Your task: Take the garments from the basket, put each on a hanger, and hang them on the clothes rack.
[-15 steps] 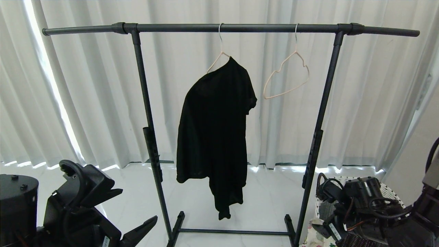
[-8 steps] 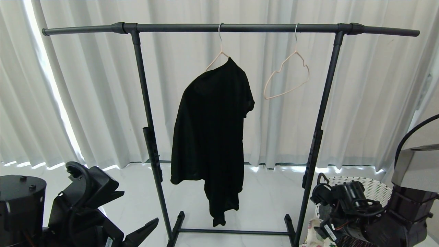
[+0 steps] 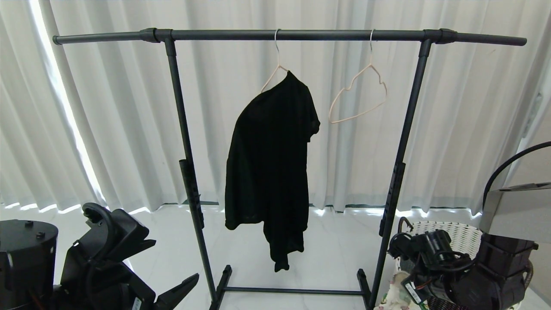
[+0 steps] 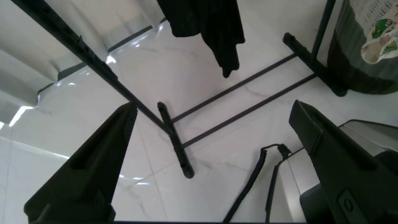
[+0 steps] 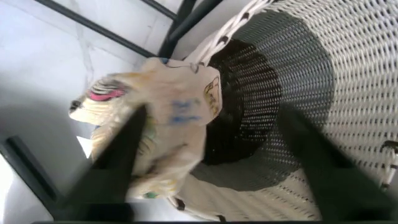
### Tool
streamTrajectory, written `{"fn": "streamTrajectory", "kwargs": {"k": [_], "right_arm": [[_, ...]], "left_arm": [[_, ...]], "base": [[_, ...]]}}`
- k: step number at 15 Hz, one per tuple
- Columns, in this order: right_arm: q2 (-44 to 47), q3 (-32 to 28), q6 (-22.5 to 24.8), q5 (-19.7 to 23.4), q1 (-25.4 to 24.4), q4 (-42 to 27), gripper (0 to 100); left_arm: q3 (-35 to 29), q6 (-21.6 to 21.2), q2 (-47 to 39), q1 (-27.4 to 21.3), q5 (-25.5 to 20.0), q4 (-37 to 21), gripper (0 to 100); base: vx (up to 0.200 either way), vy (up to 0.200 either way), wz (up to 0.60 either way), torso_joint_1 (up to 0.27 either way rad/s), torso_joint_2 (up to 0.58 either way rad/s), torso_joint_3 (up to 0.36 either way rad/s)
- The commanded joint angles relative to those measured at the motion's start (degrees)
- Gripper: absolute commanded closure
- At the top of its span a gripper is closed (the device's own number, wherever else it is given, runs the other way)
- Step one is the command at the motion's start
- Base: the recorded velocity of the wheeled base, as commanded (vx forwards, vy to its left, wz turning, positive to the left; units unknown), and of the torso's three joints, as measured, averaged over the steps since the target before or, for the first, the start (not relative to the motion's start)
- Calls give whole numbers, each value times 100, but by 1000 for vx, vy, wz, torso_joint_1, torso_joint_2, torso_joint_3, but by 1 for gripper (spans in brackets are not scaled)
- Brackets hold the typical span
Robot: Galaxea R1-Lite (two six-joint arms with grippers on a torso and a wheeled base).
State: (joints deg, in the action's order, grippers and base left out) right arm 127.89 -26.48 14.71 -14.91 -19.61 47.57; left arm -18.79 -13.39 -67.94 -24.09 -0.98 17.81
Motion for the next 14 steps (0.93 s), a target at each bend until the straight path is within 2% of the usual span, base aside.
{"fn": "streamTrajectory", "kwargs": {"k": [1, 5, 9, 10, 11, 14], "right_arm": [[-45, 37, -4, -100, -34, 209, 100], [-660, 29, -4, -82, -139, 473, 100], [-1407, -516, -4, -47, -271, 297, 100], [-1645, -771, -12, 76, -447, 68, 100], [-1724, -859, -21, 129, -526, -19, 100], [-2181, -1659, -382, 252, -1317, -731, 100]], "left_arm": [[59, -6, 26, 1, -8, 3, 0], [68, 3, 44, -43, -8, 3, 0], [50, 29, 79, -52, -17, 214, 0], [86, 47, 61, -140, -43, 504, 0], [94, 47, 61, -184, -52, 548, 0], [42, 55, 61, -623, -52, 574, 0]], "base": [[0, 0, 0, 0, 0, 0], [0, 0, 0, 0, 0, 0], [0, 0, 0, 0, 0, 0], [0, 0, 0, 0, 0, 0], [0, 0, 0, 0, 0, 0], [0, 0, 0, 0, 0, 0]]}}
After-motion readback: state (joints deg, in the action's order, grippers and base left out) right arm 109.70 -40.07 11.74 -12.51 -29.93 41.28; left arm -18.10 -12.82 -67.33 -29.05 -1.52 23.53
